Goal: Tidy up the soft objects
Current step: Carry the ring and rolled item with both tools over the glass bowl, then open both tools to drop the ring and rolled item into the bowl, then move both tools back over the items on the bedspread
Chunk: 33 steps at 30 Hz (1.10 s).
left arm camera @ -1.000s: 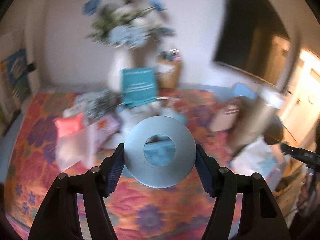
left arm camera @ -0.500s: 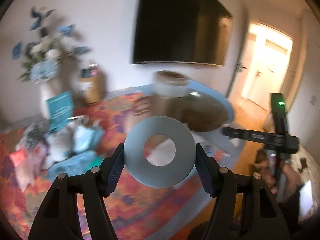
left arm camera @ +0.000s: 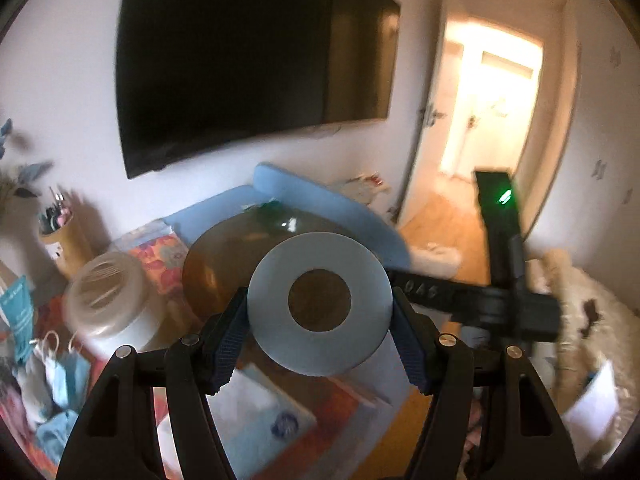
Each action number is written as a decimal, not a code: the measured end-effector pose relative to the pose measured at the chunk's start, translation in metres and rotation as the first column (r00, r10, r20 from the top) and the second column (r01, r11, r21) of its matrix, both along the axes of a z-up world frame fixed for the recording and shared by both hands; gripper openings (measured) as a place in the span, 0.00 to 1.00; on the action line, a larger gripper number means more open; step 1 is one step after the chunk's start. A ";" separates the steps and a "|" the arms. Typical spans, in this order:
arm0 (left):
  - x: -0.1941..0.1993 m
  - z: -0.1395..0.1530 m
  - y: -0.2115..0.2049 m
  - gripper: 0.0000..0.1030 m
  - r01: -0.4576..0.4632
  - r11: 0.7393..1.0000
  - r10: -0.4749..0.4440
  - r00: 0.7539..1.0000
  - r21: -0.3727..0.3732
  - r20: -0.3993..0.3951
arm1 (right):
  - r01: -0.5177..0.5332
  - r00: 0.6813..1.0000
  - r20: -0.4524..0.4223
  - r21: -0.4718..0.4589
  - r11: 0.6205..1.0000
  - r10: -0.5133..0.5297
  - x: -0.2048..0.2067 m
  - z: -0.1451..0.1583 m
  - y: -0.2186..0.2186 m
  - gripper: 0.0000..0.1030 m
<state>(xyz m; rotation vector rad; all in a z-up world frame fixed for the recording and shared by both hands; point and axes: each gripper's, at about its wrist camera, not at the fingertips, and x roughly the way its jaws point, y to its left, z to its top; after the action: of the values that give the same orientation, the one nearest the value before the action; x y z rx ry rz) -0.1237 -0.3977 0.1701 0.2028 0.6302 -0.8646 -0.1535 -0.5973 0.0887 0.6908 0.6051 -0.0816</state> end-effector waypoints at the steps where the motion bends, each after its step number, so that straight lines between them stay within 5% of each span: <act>1: 0.005 -0.007 -0.010 0.63 -0.006 1.000 0.006 1.000 0.022 -0.007 | 0.014 1.000 -0.009 0.014 1.000 -0.014 0.006 -0.003 -0.006 0.35; 5: 0.032 -0.035 -0.041 0.65 -0.043 0.996 0.045 0.998 0.077 -0.032 | 0.039 0.998 -0.052 0.074 0.996 -0.035 0.031 -0.016 -0.027 0.40; 7: 0.041 -0.044 -0.048 0.68 -0.060 0.994 0.064 0.997 0.094 -0.041 | 0.057 0.996 -0.077 0.121 0.991 -0.048 0.037 -0.025 -0.037 0.63; 11: 0.047 -0.044 -0.052 0.87 -0.038 0.996 0.040 0.999 0.080 -0.021 | 0.055 0.997 -0.066 0.140 0.989 -0.046 0.031 -0.028 -0.053 0.63; 17: 0.032 -0.030 -0.033 0.87 0.031 0.999 -0.033 0.996 -0.019 -0.078 | 0.058 0.998 -0.042 0.131 0.990 -0.053 0.003 -0.022 -0.056 0.63; 25: -0.016 -0.008 0.061 0.88 0.021 0.996 -0.023 0.999 -0.086 -0.030 | -0.066 0.998 0.013 0.070 0.995 0.066 -0.028 -0.012 0.000 0.63; 29: -0.018 -0.003 0.133 0.87 -0.110 0.990 0.110 0.994 -0.087 -0.013 | -0.221 0.974 0.052 -0.009 0.975 0.221 -0.034 -0.002 0.056 0.63; 33: -0.011 0.011 0.221 0.87 -0.320 0.943 0.324 0.945 -0.086 0.038 | -0.357 0.928 0.067 -0.116 0.927 0.366 -0.029 0.018 0.123 0.63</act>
<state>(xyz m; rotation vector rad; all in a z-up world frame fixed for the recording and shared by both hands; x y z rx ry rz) -0.1351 -0.1768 0.1807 0.0476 0.5606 -0.5639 -0.1827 -0.4744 0.1070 0.4714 0.6307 0.2600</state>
